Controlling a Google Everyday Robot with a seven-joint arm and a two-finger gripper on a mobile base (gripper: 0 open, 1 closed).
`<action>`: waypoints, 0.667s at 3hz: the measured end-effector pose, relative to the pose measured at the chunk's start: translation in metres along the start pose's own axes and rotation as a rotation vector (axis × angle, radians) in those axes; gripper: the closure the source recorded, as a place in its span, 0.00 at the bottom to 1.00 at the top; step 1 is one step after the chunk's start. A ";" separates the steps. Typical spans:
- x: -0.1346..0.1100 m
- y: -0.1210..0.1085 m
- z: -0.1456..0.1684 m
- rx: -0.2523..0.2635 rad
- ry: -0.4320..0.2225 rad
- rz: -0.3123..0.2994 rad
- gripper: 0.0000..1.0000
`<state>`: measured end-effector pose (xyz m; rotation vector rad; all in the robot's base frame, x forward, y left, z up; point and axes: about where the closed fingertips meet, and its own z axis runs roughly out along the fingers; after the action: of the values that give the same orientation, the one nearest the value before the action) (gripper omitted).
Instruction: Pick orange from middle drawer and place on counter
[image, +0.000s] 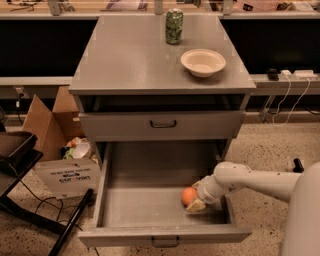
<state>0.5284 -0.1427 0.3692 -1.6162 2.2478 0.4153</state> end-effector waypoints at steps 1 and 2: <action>0.000 0.000 0.001 -0.001 -0.001 0.000 0.62; 0.000 0.000 0.001 -0.001 -0.001 0.000 0.85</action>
Offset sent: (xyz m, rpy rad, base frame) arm 0.0001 0.0005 -0.0004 0.0016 0.0002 0.0001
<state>0.5284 -0.1421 0.3687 -1.6159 2.2470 0.4174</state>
